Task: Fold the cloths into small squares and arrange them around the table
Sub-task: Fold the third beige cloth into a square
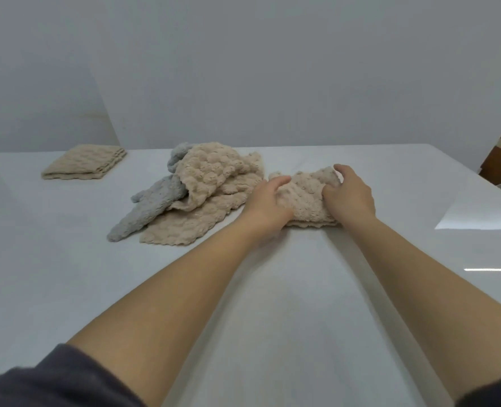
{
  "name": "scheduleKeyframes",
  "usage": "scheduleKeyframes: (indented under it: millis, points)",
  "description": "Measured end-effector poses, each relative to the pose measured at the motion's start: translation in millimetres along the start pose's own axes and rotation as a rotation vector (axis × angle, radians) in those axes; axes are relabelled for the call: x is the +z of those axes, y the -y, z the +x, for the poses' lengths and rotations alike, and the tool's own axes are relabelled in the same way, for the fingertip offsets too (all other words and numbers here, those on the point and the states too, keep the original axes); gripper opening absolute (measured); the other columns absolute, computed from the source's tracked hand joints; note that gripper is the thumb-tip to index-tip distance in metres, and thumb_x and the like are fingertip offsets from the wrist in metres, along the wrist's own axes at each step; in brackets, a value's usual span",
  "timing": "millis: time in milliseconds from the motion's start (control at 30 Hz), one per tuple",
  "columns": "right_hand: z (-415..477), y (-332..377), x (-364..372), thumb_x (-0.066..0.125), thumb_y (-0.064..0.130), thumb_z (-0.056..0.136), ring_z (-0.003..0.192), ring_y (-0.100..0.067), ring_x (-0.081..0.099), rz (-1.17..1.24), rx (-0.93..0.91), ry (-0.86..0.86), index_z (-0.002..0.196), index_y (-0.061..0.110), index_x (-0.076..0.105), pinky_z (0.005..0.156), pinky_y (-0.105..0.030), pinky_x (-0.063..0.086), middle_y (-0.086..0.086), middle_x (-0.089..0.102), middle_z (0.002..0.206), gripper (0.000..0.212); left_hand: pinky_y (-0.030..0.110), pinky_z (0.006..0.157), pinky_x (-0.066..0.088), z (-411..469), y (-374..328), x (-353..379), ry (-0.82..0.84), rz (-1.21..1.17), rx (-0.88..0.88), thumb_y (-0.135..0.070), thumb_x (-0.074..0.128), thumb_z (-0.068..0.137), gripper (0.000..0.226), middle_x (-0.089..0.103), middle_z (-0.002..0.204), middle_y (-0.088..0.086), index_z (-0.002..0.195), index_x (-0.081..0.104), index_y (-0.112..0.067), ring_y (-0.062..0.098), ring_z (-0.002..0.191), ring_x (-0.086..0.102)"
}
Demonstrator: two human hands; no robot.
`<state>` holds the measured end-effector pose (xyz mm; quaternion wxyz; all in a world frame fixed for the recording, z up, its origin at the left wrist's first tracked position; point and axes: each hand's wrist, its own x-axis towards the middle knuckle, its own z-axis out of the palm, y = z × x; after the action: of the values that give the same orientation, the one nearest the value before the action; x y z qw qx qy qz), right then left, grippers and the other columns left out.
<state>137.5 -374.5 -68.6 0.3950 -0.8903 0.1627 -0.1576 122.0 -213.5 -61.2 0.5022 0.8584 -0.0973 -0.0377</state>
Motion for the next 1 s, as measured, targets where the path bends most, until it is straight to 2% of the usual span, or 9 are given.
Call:
scheduleKeyframes:
  millis: [33, 67, 167, 267, 400, 667, 767, 900, 1000]
  points:
    - [13, -5, 1, 0.046, 0.020, 0.091, 0.108, -0.029, 0.058, -0.009, 0.003, -0.022, 0.144, 0.030, 0.039, 0.088, -0.038, 0.047, -0.003, 0.060, 0.127, 0.054, 0.029, 0.106, 0.039, 10, -2, 7, 0.021, 0.069, 0.036, -0.005, 0.058, 0.085, 0.067, 0.025, 0.156, 0.004, 0.144, 0.041, -0.032, 0.026, 0.140, 0.034]
    - [25, -10, 3, 0.045, 0.019, 0.092, 0.110, -0.029, 0.058, -0.016, -0.001, -0.036, 0.144, 0.029, 0.040, 0.087, -0.036, 0.046, -0.004, 0.060, 0.128, 0.053, 0.030, 0.114, 0.024, 19, -2, 13, 0.037, 0.132, 0.053, -0.009, 0.057, 0.087, 0.064, 0.017, 0.160, 0.005, 0.146, 0.040, -0.030, 0.023, 0.147, 0.020]
    - [57, -21, 11, 0.045, 0.018, 0.095, 0.112, -0.027, 0.057, -0.044, -0.039, -0.076, 0.142, 0.025, 0.044, 0.083, -0.031, 0.040, -0.004, 0.059, 0.131, 0.047, 0.029, 0.118, 0.007, 48, 1, 28, 0.058, 0.309, 0.103, -0.016, 0.054, 0.092, 0.061, 0.004, 0.163, 0.008, 0.149, 0.035, -0.023, 0.019, 0.149, 0.007]
    - [86, -27, 20, 0.045, 0.018, 0.095, 0.115, -0.028, 0.056, -0.084, -0.091, -0.120, 0.140, 0.023, 0.047, 0.092, -0.036, 0.043, -0.005, 0.060, 0.131, 0.045, 0.041, 0.121, 0.008, 75, 6, 39, 0.065, 0.475, 0.141, -0.016, 0.048, 0.097, 0.055, 0.000, 0.162, 0.011, 0.150, 0.031, -0.017, 0.023, 0.149, 0.009]
    - [123, -32, 26, 0.047, 0.019, 0.096, 0.117, -0.029, 0.055, -0.114, -0.138, -0.168, 0.137, 0.023, 0.051, 0.098, -0.041, 0.043, -0.005, 0.063, 0.128, 0.042, 0.042, 0.120, 0.004, 108, 8, 49, 0.066, 0.578, 0.166, -0.016, 0.036, 0.102, 0.049, 0.000, 0.162, 0.015, 0.150, 0.027, -0.016, 0.029, 0.145, 0.022]
    - [174, -39, 19, 0.047, 0.019, 0.096, 0.127, -0.025, 0.050, 0.005, -0.106, -0.198, 0.139, 0.019, 0.052, 0.104, -0.033, 0.036, -0.007, 0.058, 0.135, 0.044, 0.041, 0.117, 0.016, 144, -4, 74, 0.053, 0.618, 0.118, -0.012, 0.033, 0.102, 0.050, -0.007, 0.163, 0.008, 0.151, 0.023, -0.016, 0.032, 0.136, 0.035]
    - [180, -41, 16, 0.045, 0.019, 0.094, 0.127, -0.021, 0.049, 0.091, -0.074, -0.138, 0.136, 0.019, 0.056, 0.105, -0.028, 0.034, -0.004, 0.057, 0.137, 0.043, 0.040, 0.118, 0.012, 152, -5, 79, 0.051, 0.629, 0.111, -0.014, 0.032, 0.103, 0.051, -0.012, 0.162, 0.008, 0.152, 0.020, -0.014, 0.031, 0.141, 0.028]
    - [183, -52, 18, 0.047, 0.018, 0.095, 0.126, -0.024, 0.050, -0.036, -0.060, -0.151, 0.132, 0.022, 0.059, 0.107, -0.036, 0.035, -0.003, 0.056, 0.138, 0.039, 0.039, 0.120, 0.004, 161, -3, 83, 0.078, 0.634, 0.132, -0.016, 0.030, 0.101, 0.052, -0.011, 0.162, 0.009, 0.152, 0.019, -0.012, 0.027, 0.147, 0.015]
    - [183, -49, 19, 0.045, 0.017, 0.092, 0.127, -0.027, 0.047, -0.345, -0.084, -0.216, 0.132, 0.025, 0.058, 0.103, -0.041, 0.028, -0.004, 0.052, 0.139, 0.042, 0.044, 0.120, 0.003, 166, -2, 86, 0.039, 0.654, 0.169, -0.024, 0.030, 0.099, 0.051, 0.000, 0.162, 0.011, 0.148, 0.028, -0.009, 0.025, 0.148, 0.012]
